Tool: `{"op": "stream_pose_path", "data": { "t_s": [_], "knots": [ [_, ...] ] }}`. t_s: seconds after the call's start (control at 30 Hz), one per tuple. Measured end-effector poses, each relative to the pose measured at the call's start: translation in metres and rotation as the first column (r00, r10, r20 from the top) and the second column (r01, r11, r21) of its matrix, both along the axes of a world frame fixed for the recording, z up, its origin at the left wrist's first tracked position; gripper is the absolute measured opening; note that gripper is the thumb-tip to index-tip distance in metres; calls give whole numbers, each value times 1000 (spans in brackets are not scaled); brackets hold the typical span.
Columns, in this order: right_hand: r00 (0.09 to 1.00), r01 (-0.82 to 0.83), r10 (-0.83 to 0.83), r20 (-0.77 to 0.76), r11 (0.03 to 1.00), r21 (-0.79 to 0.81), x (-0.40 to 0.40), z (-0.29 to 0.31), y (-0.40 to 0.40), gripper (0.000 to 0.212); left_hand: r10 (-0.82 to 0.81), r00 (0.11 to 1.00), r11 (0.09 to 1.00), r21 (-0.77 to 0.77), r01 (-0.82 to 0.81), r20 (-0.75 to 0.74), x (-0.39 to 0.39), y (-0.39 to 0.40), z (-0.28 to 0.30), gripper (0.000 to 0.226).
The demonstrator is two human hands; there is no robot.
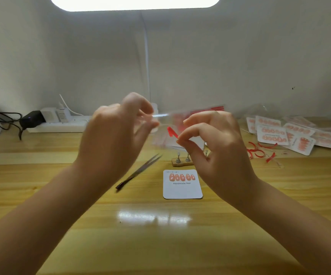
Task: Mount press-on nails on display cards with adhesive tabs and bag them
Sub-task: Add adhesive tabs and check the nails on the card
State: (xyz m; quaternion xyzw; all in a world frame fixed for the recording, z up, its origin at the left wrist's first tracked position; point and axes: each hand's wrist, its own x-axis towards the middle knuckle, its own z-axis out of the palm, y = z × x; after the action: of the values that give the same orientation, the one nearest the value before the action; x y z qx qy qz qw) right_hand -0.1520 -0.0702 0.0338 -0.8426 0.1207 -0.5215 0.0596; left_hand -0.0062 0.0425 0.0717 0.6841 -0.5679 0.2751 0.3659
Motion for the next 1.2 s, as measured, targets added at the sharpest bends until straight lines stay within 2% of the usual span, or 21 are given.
{"op": "stream_pose_path", "data": {
  "t_s": [0.13, 0.2, 0.27, 0.37, 0.43, 0.47, 0.57, 0.67, 0.73, 0.77, 0.8, 0.83, 0.87, 0.9, 0.93, 1.0, 1.03, 1.07, 1.2],
  "knots": [
    [996, 22, -13, -89, 994, 107, 1, -2, -2, 4, 180, 975, 968, -155, -199, -129, 33, 8, 17, 23],
    [994, 9, 18, -111, 972, 237, 1, 0, -3, 3, 259, 962, 939, -210, -272, -86, 49, 14, 22, 26],
    [991, -35, 91, -100, 888, 458, 1, 3, -3, 3, 377, 926, 912, -179, -369, 12, 61, 13, 19, 30],
    [975, -138, 222, -7, 632, 763, 0, 7, -6, 6, 507, 847, 858, -5, -513, 161, 68, 1, 3, 32],
    [961, -200, 267, 72, 490, 849, 0, 8, -8, 13, 543, 800, 793, 159, -588, 255, 65, -7, -11, 30],
    [956, -216, 277, 97, 440, 872, 0, 9, -9, 17, 560, 768, 732, 250, -634, 310, 63, -11, -19, 30],
    [947, -240, 287, 146, 325, 915, 2, 10, -11, 27, 542, 746, 559, 497, -664, 387, 57, -22, -42, 32],
    [941, -238, 301, 156, 262, 935, 3, 9, -12, 33, 530, 775, 402, 702, -587, 344, 56, -32, -61, 37],
    [939, -236, 306, 159, 232, 944, 4, 9, -13, 36, 546, 767, 347, 741, -574, 338, 56, -33, -65, 40],
    [938, -231, 308, 157, 223, 947, 4, 9, -13, 37, 548, 763, 372, 717, -589, 343, 57, -33, -63, 40],
    [939, -226, 309, 153, 217, 950, 4, 9, -13, 38, 543, 778, 459, 664, -590, 316, 57, -31, -62, 38],
    [939, -220, 309, 149, 210, 953, 4, 9, -14, 37, 517, 828, 616, 577, -536, 218, 56, -30, -60, 35],
    [940, -215, 309, 145, 205, 955, 4, 9, -14, 36, 436, 899, 787, 467, -404, 44, 54, -28, -57, 32],
    [941, -209, 309, 140, 203, 957, 4, 8, -14, 35, 285, 943, 912, 350, -212, -172, 49, -26, -53, 29],
    [941, -203, 310, 133, 206, 957, 4, 8, -13, 35, 89, 922, 976, 217, -5, -377, 41, -24, -47, 25],
    [939, -197, 320, 123, 210, 958, 5, 7, -12, 35, -201, 746, 955, 43, 294, -635, 26, -22, -37, 22],
    [937, -194, 330, 117, 211, 958, 6, 6, -11, 35, -260, 659, 926, 11, 377, -705, 20, -21, -34, 27],
    [933, -190, 342, 108, 216, 958, 7, 5, -11, 35, -276, 614, 908, 9, 420, -739, 14, -21, -34, 32],
    [923, -170, 376, 75, 226, 959, 8, 2, -9, 35, -251, 669, 922, 38, 386, -699, 1, -22, -40, 39]
  ]
}}
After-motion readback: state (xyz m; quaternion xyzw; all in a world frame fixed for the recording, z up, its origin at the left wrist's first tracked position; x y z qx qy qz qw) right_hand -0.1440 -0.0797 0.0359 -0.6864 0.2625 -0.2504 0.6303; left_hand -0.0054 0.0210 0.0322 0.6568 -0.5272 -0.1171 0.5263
